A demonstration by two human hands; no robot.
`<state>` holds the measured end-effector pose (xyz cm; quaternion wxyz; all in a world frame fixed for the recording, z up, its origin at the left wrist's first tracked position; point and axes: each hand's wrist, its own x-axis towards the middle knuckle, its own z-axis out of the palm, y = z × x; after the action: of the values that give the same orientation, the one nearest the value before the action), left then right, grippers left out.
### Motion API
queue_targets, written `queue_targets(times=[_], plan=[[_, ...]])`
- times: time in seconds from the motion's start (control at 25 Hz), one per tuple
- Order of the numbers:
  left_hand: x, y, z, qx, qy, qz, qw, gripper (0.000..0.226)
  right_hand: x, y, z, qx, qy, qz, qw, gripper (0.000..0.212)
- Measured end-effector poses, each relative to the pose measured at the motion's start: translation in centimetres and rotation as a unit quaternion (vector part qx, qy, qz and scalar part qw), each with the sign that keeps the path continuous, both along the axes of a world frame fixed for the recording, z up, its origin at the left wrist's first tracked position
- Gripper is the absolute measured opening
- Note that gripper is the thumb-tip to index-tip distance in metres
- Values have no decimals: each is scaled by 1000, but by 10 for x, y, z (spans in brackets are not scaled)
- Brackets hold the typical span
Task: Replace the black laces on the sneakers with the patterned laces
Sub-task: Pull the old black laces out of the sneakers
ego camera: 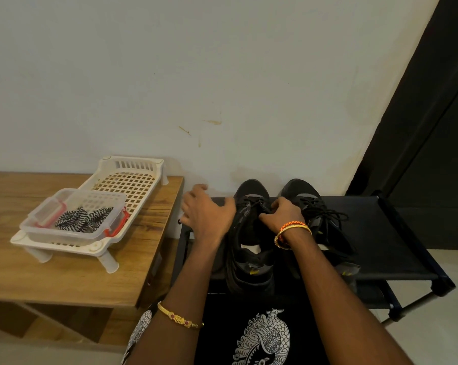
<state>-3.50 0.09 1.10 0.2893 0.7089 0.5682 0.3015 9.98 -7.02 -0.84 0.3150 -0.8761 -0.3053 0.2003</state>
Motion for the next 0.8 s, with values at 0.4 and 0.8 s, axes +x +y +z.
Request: queue_targets(times=[0.4,0.8], plan=[[17,-16,-21,-50,86,-198,975,26,-11,27,3,-28,-253,106,961,21],[22,-17,-32,-25,72,-148,986,34,1,27,3,153,-67,-60,984,16]])
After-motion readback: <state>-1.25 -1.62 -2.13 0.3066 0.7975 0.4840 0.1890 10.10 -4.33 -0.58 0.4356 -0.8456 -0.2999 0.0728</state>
